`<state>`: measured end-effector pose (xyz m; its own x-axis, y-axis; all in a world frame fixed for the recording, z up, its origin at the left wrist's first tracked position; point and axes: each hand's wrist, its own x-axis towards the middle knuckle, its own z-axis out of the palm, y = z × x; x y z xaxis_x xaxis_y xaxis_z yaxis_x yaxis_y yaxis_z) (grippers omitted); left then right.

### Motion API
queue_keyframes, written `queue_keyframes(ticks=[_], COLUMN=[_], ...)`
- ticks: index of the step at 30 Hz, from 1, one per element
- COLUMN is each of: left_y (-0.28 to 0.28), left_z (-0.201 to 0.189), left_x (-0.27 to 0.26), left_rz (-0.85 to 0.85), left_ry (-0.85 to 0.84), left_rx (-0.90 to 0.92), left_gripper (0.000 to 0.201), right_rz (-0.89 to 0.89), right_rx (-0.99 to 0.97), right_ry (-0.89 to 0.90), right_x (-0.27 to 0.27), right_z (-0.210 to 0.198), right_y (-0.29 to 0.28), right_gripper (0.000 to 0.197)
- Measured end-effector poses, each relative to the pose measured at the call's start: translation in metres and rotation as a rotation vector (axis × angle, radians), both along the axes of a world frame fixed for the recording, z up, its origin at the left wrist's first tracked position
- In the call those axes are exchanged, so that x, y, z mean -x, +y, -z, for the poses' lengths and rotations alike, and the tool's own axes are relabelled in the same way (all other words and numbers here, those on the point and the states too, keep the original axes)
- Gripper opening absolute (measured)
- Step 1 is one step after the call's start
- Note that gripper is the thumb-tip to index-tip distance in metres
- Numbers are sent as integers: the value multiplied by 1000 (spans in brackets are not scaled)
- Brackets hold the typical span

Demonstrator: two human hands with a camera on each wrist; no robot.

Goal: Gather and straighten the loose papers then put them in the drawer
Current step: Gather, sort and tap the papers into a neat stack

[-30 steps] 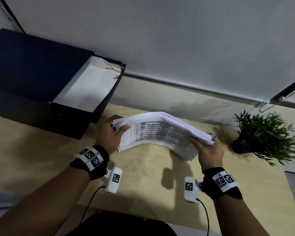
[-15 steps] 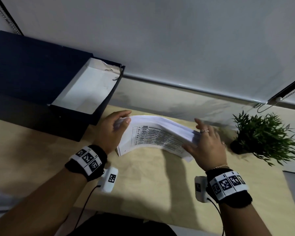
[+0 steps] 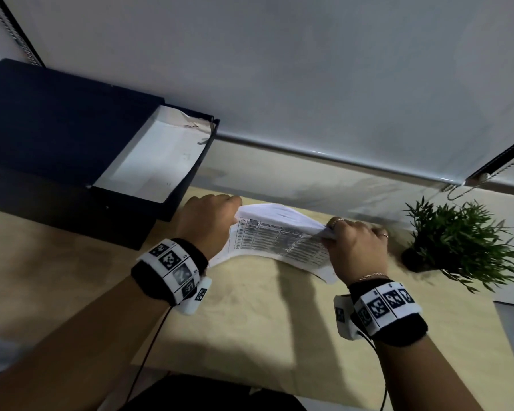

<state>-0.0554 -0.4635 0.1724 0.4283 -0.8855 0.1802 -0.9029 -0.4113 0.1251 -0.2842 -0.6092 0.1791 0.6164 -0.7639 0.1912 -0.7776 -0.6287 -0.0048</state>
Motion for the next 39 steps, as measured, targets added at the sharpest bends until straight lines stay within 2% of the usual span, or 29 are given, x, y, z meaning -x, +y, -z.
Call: queue_keyframes(ticks=[2, 5, 6, 8, 11, 15, 18, 20, 22, 24, 27, 30, 33, 35, 36, 37, 39], left_y=[2, 3, 1, -2, -1, 1, -3, -3, -1, 4, 15, 18, 8, -3, -7, -11, -15], left_z=[-1, 12, 15, 15, 13, 18, 16, 13, 11, 0, -17, -19, -12, -17, -22, -28, -36], left_x=[0, 5, 6, 4, 1, 4, 2, 2, 3, 4, 4, 7, 9, 14, 17, 19, 21], left_rz=[5, 16, 22, 41, 54, 66, 106, 149, 164, 104, -60, -139, -147, -142, -129, -102, -110], left_ry=[-19, -47, -62, -119, -161, -130, -106, -75, -32, 60, 319, 578, 781, 958, 1039, 1066, 974], left_rx=[-14, -167, -203, -209, -179, -177, -146, -138, -101, 1, 346, 736, 822, 843, 854, 842, 805], left_gripper=[20, 41, 46, 45, 40, 48, 42, 37, 34, 29, 38, 71, 104, 114, 109, 95, 56], right_rz=[-2, -34, -48, -42, -26, -76, -198, -290, -335, -318, -265, -199, -170, -173, -173, -171, -165], right_rx=[-21, -137, -155, -150, -122, -174, -138, -105, -103, -124, -225, -366, -735, -883, -905, -921, -953], right_ry=[21, 207, 230, 219, 200, 224, 184, 151, 159, 127, -78, -382, -809, -1036, -1080, -1108, -1155], right_x=[5, 6, 5, 3, 4, -1, -25, -46, -62, -64, -43, -16, -4, 0, 1, 0, -1], right_z=[-3, 3, 5, 4, -5, -6, -5, -3, 0, -2, -19, -39, -44, -41, -38, -35, -30], right_y=[-1, 2, 2, 0, -1, 2, 11, 24, 30, 24, 2, -24, -34, -33, -30, -28, -22], right_gripper=[24, 36, 34, 22, 18, 32, 39, 34, 17, 12, 20, 15, 11, 15, 16, 16, 12])
